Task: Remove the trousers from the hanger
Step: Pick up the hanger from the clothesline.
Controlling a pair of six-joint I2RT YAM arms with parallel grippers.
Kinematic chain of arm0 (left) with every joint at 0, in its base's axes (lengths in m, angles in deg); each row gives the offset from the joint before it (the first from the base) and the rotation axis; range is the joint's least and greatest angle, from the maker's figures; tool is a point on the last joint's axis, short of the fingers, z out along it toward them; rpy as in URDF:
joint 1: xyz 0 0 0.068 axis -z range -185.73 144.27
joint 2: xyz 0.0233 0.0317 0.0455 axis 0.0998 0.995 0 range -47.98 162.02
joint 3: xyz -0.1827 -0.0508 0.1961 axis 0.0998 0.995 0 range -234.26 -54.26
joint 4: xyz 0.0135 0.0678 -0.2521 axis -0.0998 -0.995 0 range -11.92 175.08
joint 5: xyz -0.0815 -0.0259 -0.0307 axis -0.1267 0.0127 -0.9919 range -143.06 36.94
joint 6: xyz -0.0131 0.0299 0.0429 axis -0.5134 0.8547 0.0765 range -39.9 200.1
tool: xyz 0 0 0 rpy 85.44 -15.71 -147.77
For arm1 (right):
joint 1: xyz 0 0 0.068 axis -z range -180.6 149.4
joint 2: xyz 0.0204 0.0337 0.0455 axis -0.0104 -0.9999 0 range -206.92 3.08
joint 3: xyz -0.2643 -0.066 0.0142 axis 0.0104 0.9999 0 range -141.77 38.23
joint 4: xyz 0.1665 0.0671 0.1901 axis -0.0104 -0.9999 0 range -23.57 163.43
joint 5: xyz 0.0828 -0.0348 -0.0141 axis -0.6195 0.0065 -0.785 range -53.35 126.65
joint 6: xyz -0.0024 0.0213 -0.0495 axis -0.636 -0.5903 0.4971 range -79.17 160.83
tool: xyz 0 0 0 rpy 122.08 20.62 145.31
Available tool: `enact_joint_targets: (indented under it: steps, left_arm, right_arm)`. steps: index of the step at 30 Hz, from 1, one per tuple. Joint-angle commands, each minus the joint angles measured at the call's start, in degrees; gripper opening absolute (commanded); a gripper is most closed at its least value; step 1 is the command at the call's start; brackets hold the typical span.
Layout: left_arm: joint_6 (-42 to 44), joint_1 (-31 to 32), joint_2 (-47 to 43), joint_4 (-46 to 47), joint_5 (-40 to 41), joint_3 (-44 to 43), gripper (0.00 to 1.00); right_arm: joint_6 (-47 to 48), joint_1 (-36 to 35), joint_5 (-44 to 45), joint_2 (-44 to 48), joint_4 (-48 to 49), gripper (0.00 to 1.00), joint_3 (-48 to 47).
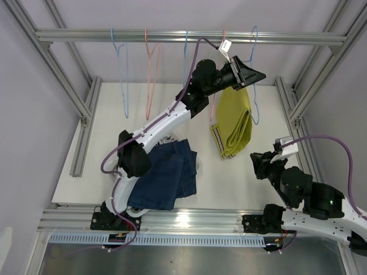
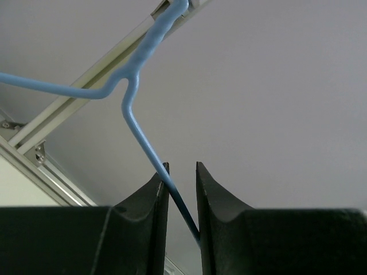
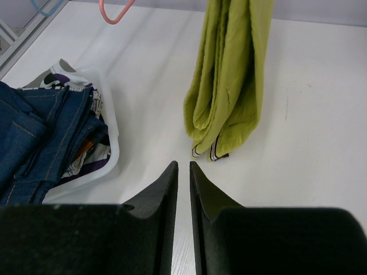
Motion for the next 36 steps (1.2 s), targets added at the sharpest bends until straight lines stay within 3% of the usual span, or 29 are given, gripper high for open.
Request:
enact_joint_targets:
  steps: [1, 9, 16, 22, 31, 36]
  left_arm:
    - [5.44, 3.73, -13.07, 8.93, -10.6, -3.23, 0.01]
    - [12.83, 6.54, -20.98, 0.92, -9.64, -2.09, 0.0]
    - [19.94, 6.37, -21.43, -4.36, -6.48, -3.93, 0.0]
    - [21.0, 7.07, -22.65, -5.59, -8.4, -3.15, 0.01]
    - [27.06, 11.54, -34.95, -13.14, -2.53, 8.87, 0.0]
    - [29.8, 14.01, -44.78, -13.77, 5.11, 22.4, 0.01]
  right_arm:
    - [-0.08, 0.17, 0.47, 1.02, 1.38, 0.17, -0.32]
    - [-0.43, 0.25, 0.29, 0.41, 1.2, 0.17, -0.49]
    - [-0.96, 0.17, 1.43, 0.67, 0.5, 0.17, -0.67]
    - [-0.96, 0.25, 1.96, -0.03, 0.5, 0.17, -0.76]
    - [-0.52, 0.17, 1.61, -2.22, -1.61, 0.17, -4.97]
    - [-2.01, 0.17, 1.26, -7.4, -5.21, 0.37, -11.99]
